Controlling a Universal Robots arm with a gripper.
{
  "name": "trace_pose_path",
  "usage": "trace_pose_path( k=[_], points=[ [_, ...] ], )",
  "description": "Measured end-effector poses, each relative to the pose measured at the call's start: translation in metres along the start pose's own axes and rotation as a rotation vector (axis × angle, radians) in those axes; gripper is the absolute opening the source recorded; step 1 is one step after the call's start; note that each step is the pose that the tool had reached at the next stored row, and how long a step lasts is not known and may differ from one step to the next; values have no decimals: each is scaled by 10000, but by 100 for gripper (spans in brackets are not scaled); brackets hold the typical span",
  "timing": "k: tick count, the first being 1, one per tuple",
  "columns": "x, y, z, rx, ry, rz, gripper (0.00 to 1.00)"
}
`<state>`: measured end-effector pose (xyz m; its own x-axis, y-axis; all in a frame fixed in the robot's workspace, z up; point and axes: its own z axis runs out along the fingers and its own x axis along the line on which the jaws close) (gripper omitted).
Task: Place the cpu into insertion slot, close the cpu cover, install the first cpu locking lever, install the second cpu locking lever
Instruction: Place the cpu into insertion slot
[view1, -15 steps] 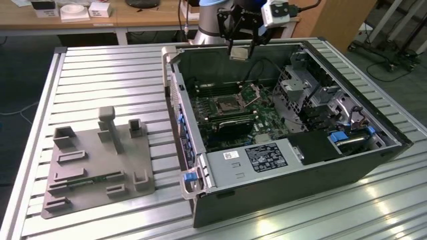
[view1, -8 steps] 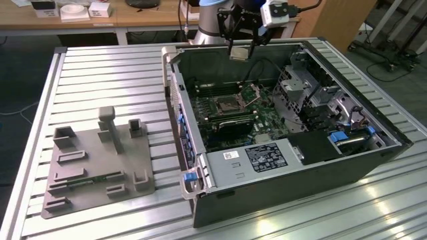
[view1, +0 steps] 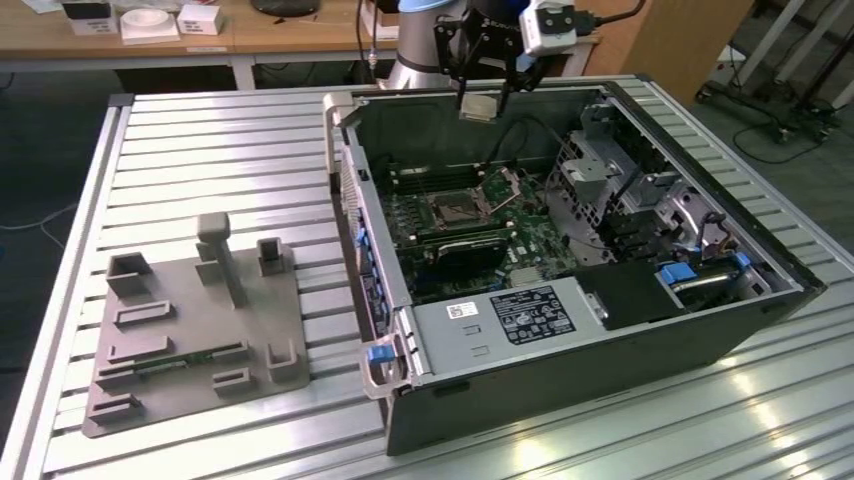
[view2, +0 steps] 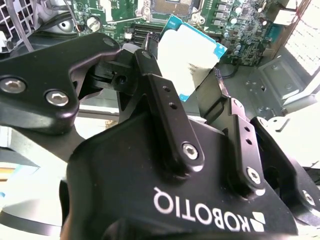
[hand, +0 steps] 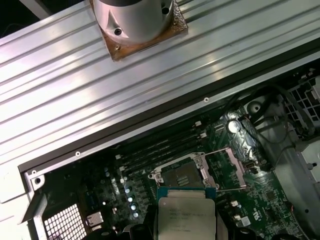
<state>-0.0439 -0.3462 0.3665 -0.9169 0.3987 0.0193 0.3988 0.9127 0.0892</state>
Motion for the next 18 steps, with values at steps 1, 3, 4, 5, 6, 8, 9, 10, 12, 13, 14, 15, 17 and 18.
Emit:
trace_pose_path(
  k=[1, 3, 4, 5, 6, 8, 9, 10, 12, 13, 14, 15, 17, 18],
  points=[
    [0, 0, 0, -1, -3, 31, 54],
    [0, 0, 0, -2, -7, 81, 54],
    [0, 0, 0, -2, -8, 96, 54],
    [0, 0, 0, -2, -9, 106, 54],
    [0, 0, 0, -2, -10, 111, 54],
    [0, 0, 0, -2, -10, 114, 54],
    [0, 0, 0, -2, -10, 114, 54],
    [0, 0, 0, -2, -10, 114, 54],
    [0, 0, 0, -2, -10, 115, 54],
    [0, 0, 0, -2, -11, 119, 54],
    [0, 0, 0, -2, -11, 126, 54],
    [0, 0, 0, -3, -12, 135, 54],
    [0, 0, 0, -3, -15, 165, 54],
    [0, 0, 0, -4, -16, 185, 54]
  ],
)
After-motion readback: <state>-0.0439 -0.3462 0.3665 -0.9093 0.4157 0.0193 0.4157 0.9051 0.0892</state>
